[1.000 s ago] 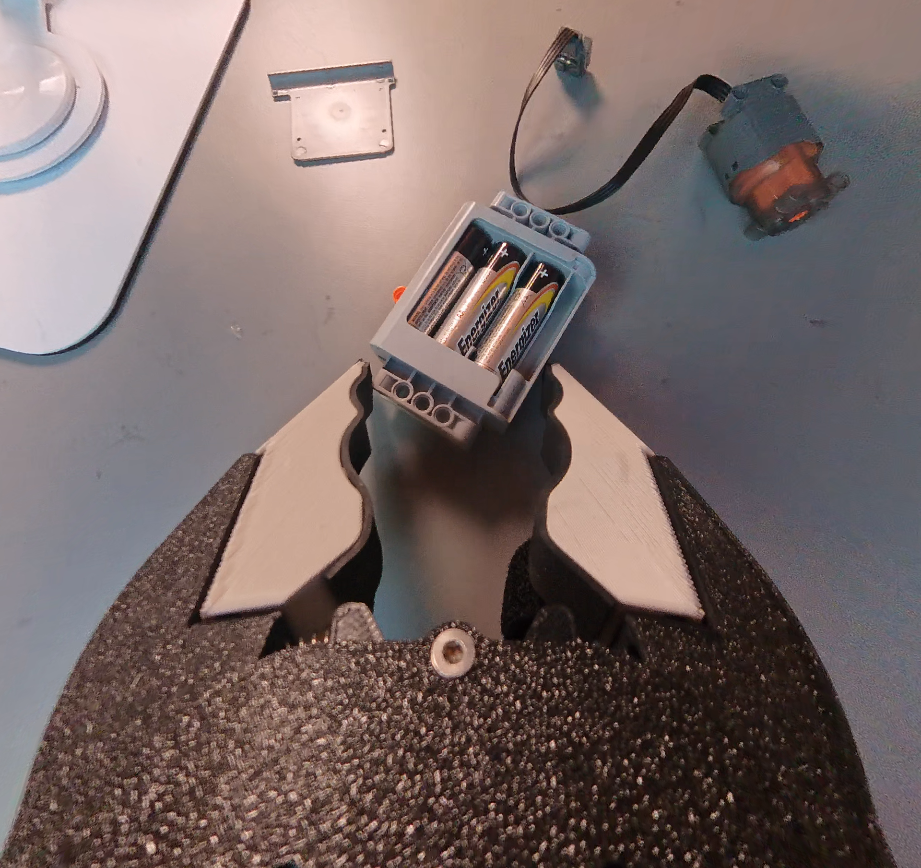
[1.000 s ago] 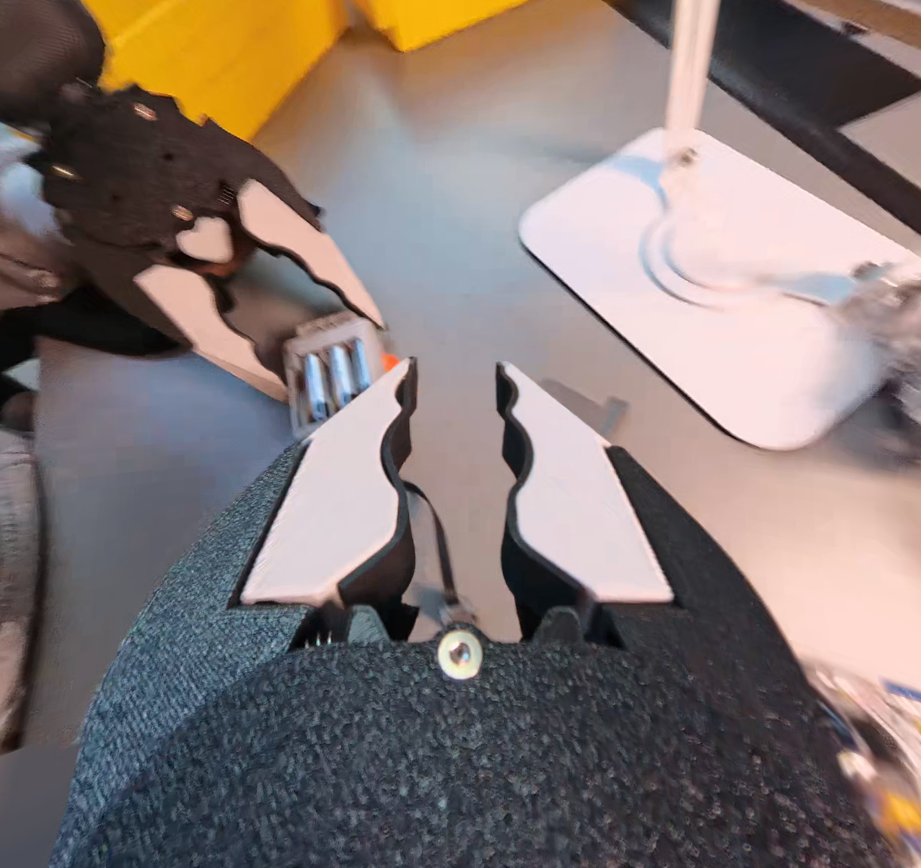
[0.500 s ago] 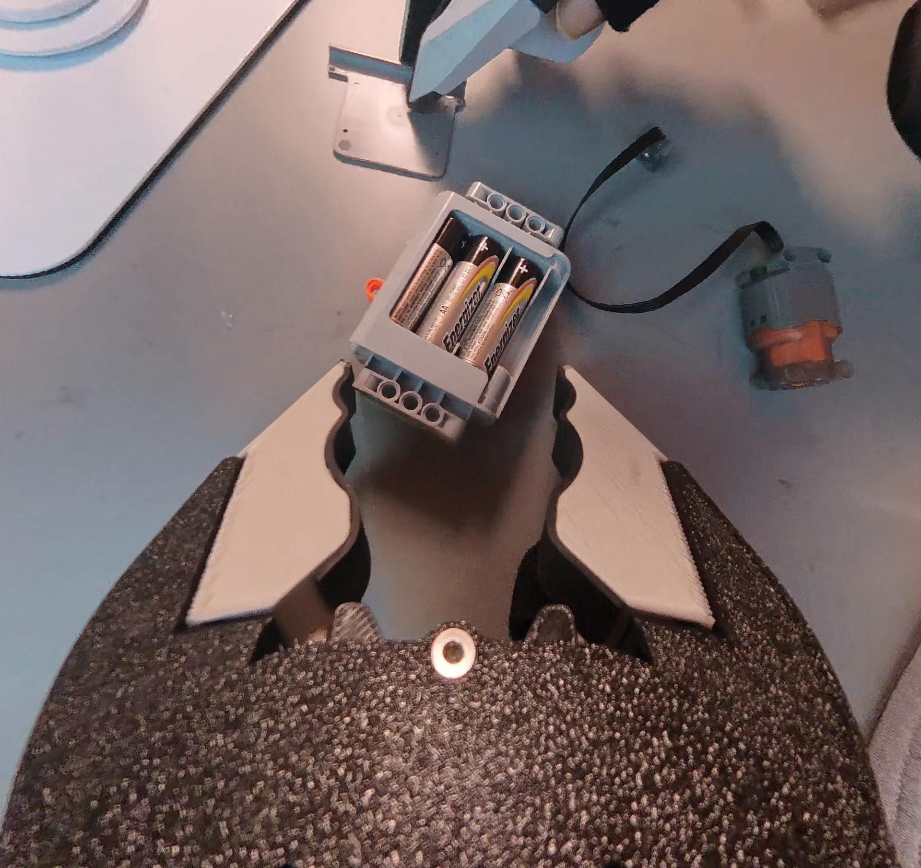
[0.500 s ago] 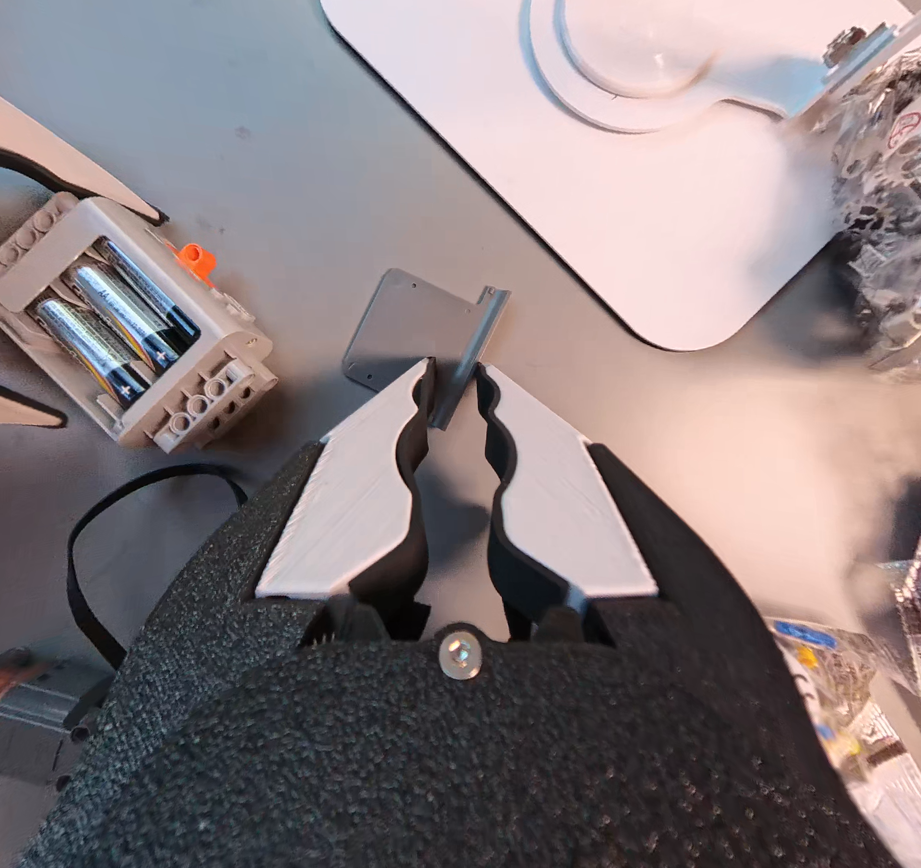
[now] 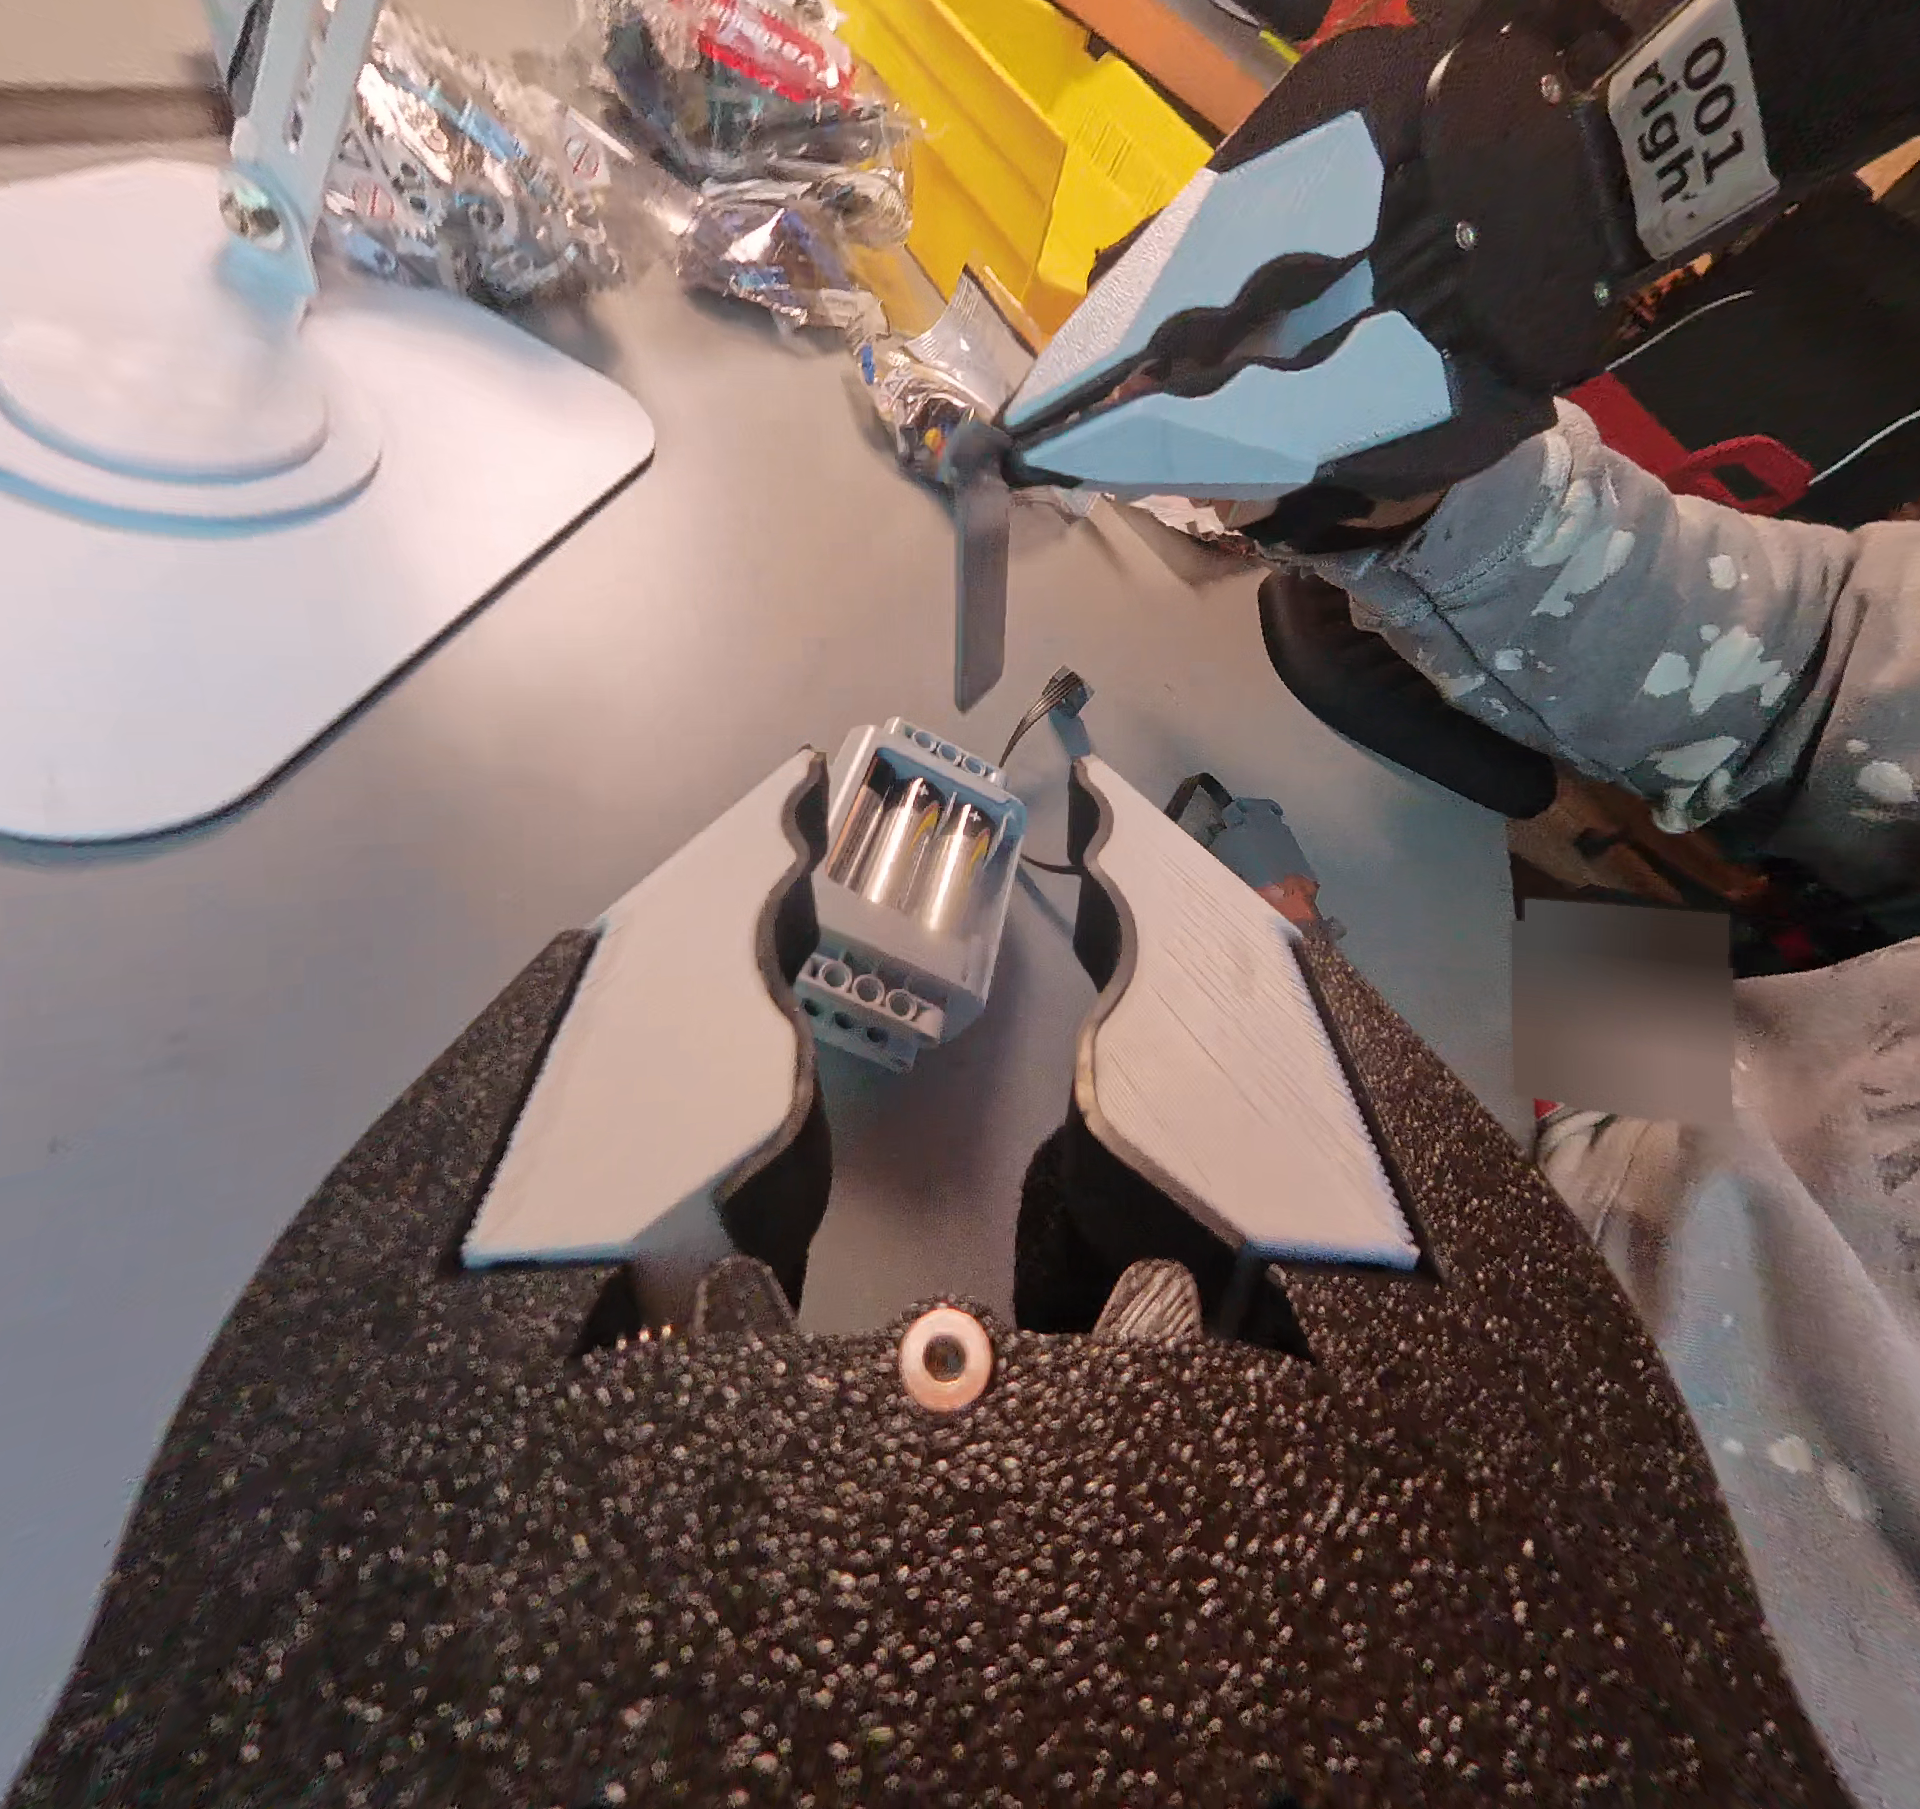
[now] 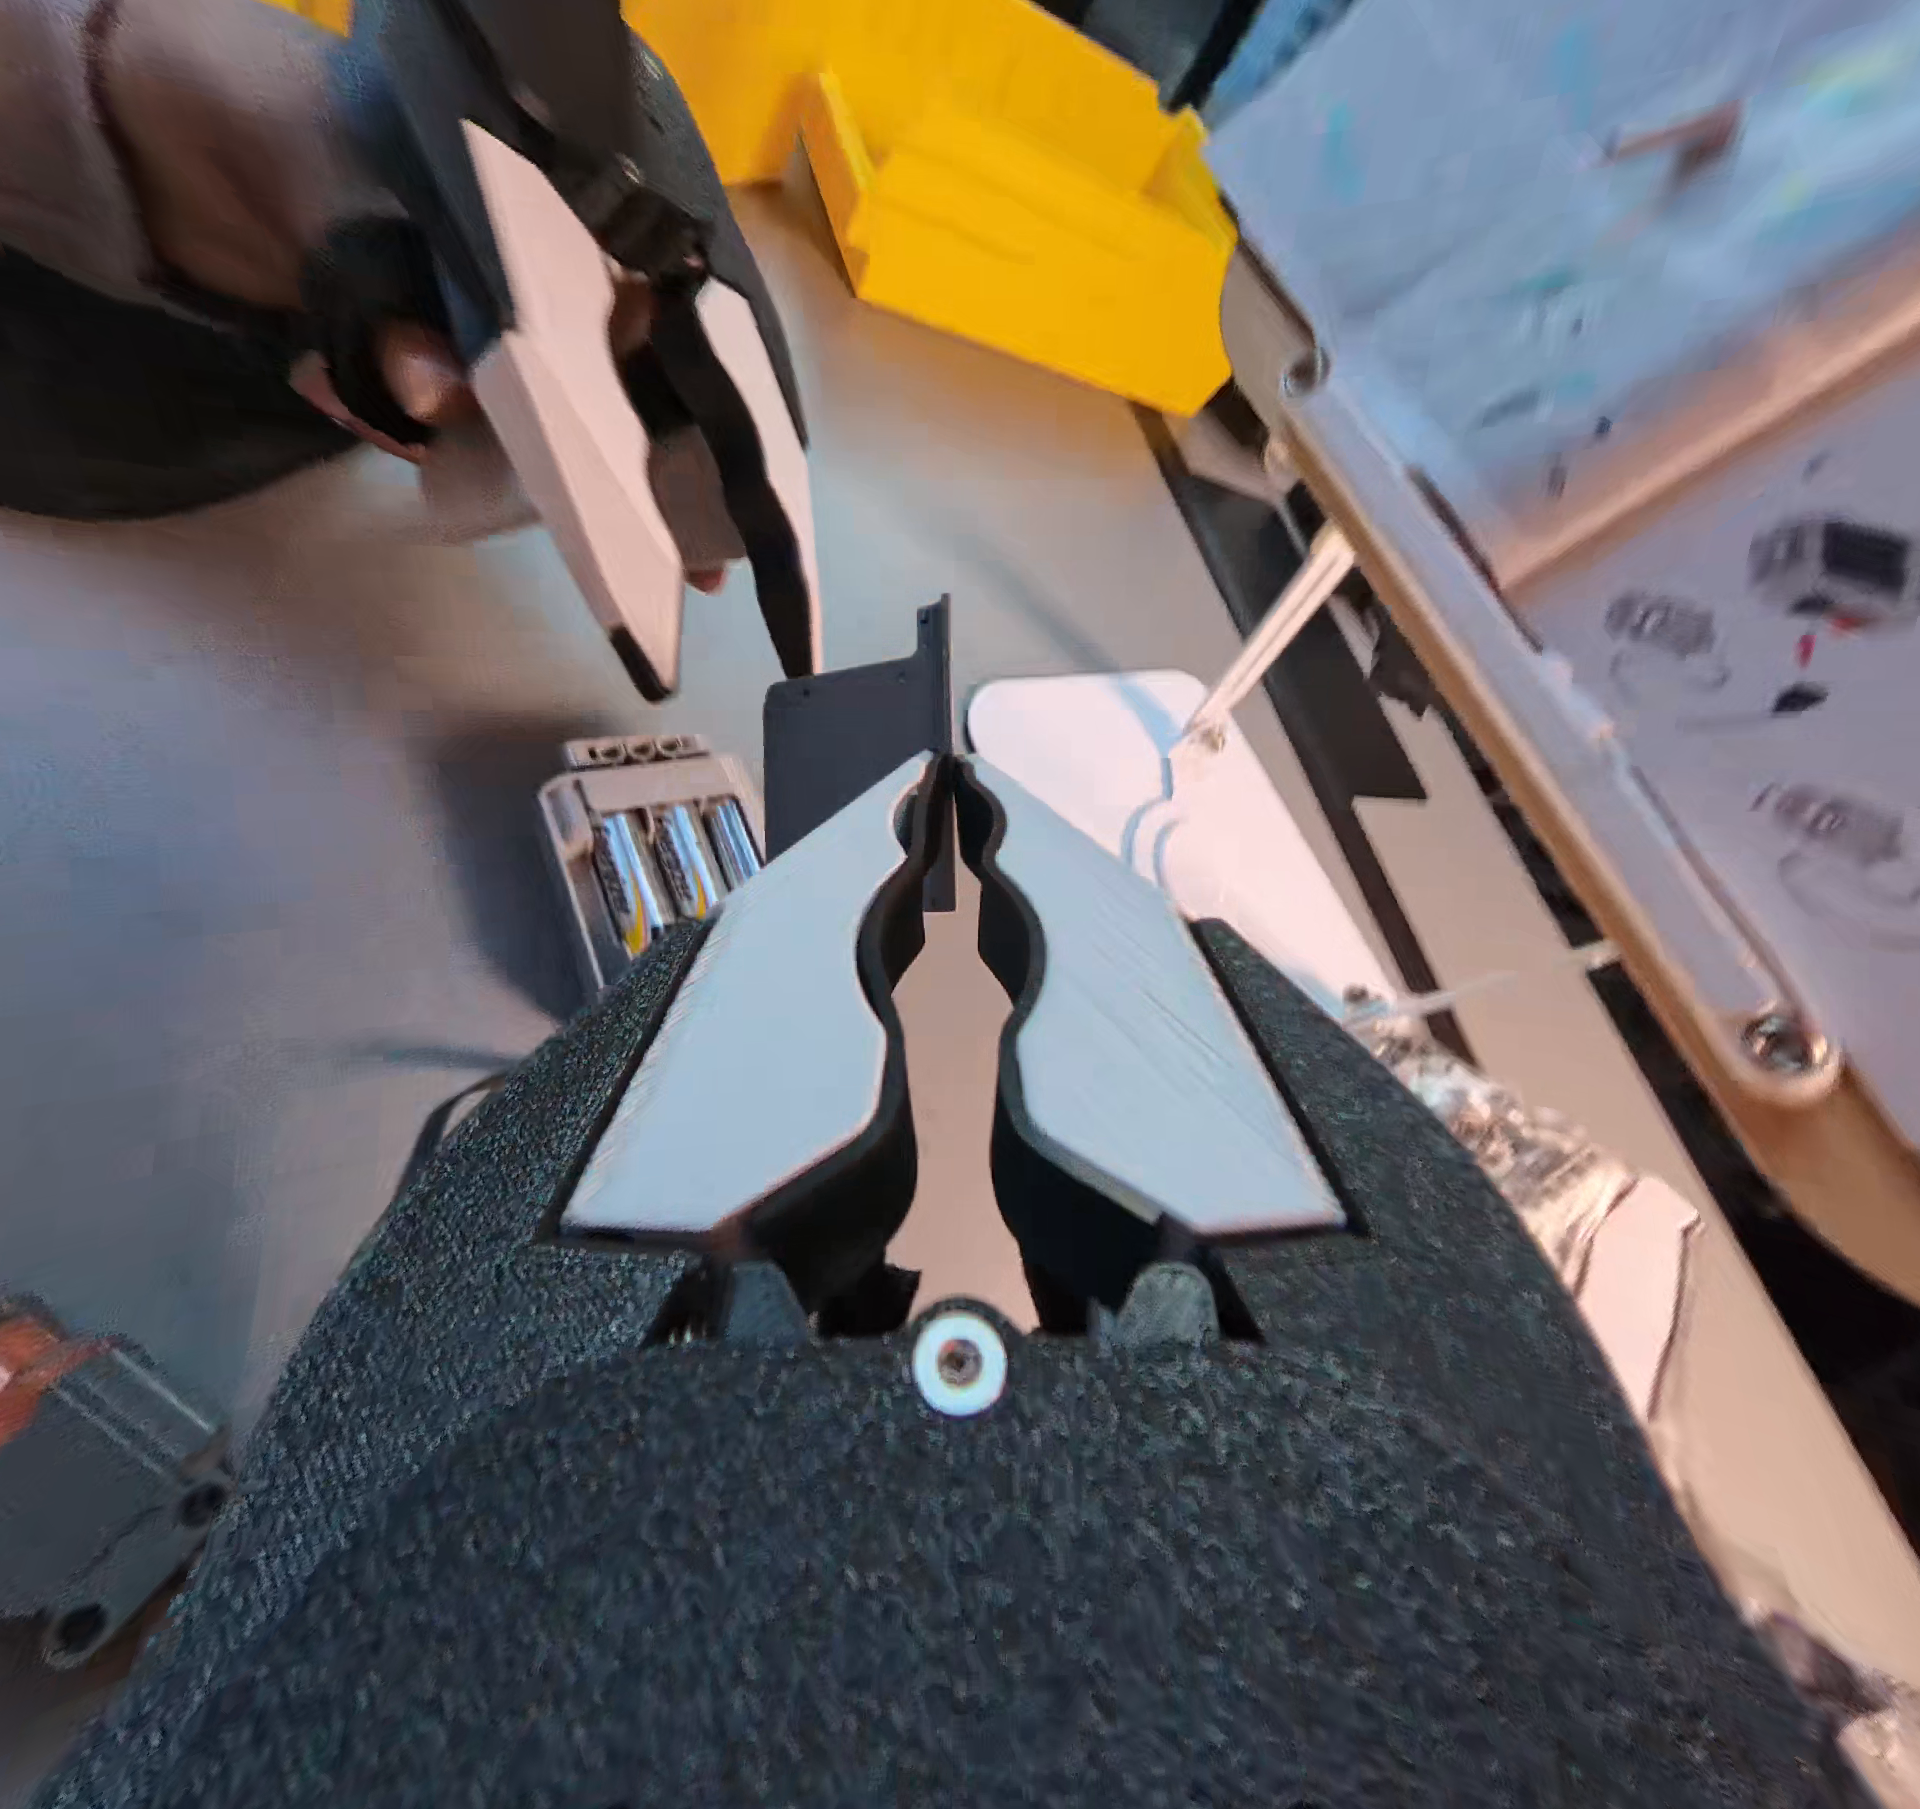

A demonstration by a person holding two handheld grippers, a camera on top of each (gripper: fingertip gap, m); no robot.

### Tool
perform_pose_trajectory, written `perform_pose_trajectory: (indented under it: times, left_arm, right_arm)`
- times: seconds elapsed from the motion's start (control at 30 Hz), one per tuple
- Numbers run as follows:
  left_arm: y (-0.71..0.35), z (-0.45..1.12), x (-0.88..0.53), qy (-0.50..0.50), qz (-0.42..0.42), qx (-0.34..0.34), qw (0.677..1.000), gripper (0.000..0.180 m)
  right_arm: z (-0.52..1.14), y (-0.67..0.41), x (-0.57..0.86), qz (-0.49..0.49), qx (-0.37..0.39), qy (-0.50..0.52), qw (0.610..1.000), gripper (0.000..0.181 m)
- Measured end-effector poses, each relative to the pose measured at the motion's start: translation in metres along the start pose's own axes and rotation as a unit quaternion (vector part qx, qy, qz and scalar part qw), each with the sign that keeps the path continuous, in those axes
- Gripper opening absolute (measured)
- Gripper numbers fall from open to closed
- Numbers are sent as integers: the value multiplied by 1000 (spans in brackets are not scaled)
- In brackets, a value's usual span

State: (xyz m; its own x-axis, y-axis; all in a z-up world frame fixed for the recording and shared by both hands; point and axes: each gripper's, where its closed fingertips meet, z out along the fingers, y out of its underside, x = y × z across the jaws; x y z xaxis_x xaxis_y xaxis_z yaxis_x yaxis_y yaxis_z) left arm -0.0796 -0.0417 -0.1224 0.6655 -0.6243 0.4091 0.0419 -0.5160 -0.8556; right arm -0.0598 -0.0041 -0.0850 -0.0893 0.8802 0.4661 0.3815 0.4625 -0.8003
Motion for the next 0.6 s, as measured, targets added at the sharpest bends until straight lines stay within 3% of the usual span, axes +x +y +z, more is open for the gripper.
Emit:
perform_pose_trajectory:
  times: [0.2,0.43,0.6]
  left_arm:
    - [-12,-5,16,-11,123,32,992,0]
    - [-10,-11,24,-45,254,35,966,0]
    - [-4,-10,31,-55,329,32,942,0]
  right_arm:
    - [-10,-45,-23,-76,66,25,995,1]
    - [-22,-48,-46,-5,68,-75,995,14]
    - [-23,-46,-47,-35,57,-61,996,17]
